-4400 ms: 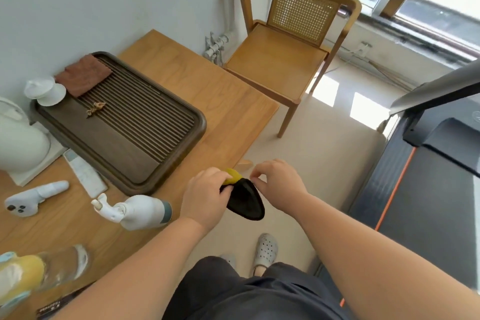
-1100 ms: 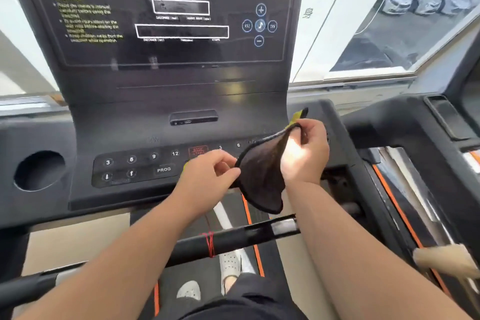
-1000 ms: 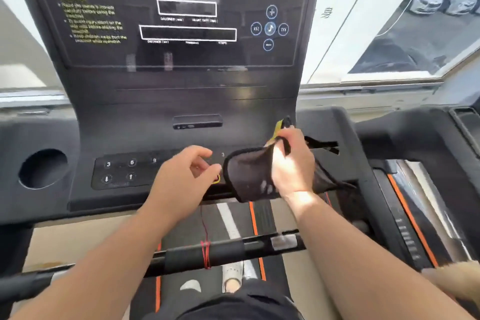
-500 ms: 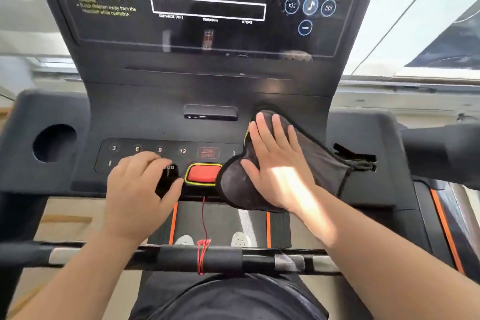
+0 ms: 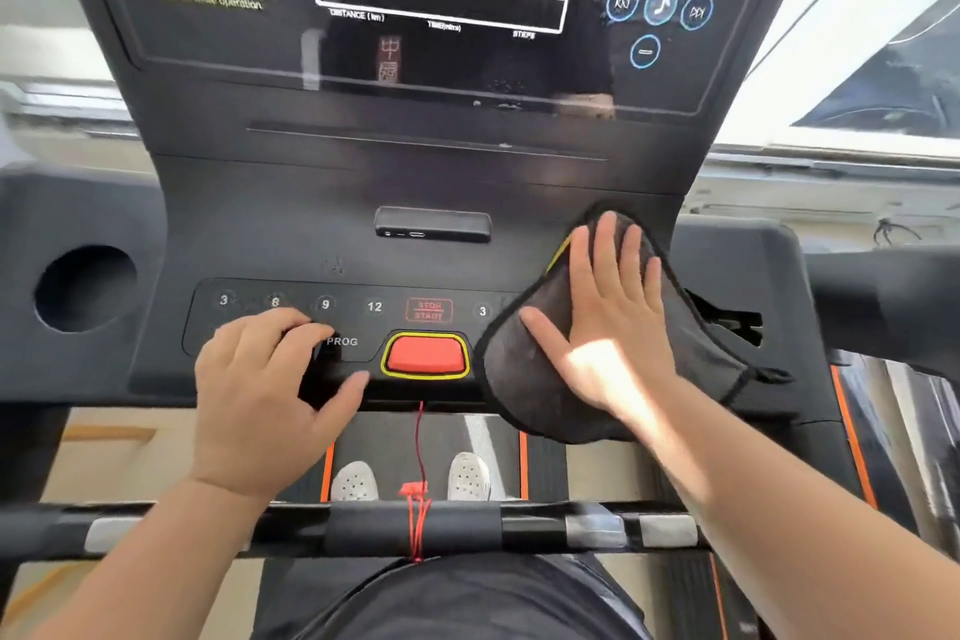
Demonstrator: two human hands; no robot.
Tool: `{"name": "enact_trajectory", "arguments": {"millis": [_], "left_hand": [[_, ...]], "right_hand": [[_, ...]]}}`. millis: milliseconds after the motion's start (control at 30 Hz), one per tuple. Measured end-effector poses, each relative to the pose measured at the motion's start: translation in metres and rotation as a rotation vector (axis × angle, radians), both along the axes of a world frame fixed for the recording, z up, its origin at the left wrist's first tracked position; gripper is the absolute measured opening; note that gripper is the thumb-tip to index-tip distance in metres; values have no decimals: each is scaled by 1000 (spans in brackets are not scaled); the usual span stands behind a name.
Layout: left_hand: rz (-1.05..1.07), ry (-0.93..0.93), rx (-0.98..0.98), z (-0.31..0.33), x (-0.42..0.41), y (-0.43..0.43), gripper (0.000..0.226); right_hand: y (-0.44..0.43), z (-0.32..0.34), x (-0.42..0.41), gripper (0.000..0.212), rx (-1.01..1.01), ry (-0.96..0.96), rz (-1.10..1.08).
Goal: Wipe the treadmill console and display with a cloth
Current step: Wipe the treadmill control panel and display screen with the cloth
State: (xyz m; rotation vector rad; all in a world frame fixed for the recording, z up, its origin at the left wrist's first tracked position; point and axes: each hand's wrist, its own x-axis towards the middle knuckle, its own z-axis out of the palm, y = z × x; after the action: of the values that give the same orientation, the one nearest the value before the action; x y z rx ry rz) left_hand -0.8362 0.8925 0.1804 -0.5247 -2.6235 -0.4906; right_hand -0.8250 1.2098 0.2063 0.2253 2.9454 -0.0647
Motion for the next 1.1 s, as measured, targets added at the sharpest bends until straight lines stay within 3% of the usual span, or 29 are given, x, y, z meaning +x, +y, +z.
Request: {"name": "enact_trajectory", "arguments": {"millis": [233,333,500,633,800,933,1100], "left_hand": [[-110,-23,-5,-2,-2,4,48],[-127,6,-5,-4,-4,4,53],[-83,10,42,-9,-3,4,53],[-72,-3,58,-7,-3,4,54],[-70,-8,77,-7,-4,5,55],[-31,-49,120,-5,-4,7,54],[-17,-75,159,-6,-3,6,52]], "right_hand": [[-29,-1,13,76,-35,18,298],[-4,-7,45,79,-25,-8,358],[29,-9,37,92,31,-27,135],[5,-3,-3,99,17,24,-32],[-35,-2,-7,89,15,13,170],[-15,-7,32,76,-22,19,357],[41,-9,52,77,13,-3,271]]}}
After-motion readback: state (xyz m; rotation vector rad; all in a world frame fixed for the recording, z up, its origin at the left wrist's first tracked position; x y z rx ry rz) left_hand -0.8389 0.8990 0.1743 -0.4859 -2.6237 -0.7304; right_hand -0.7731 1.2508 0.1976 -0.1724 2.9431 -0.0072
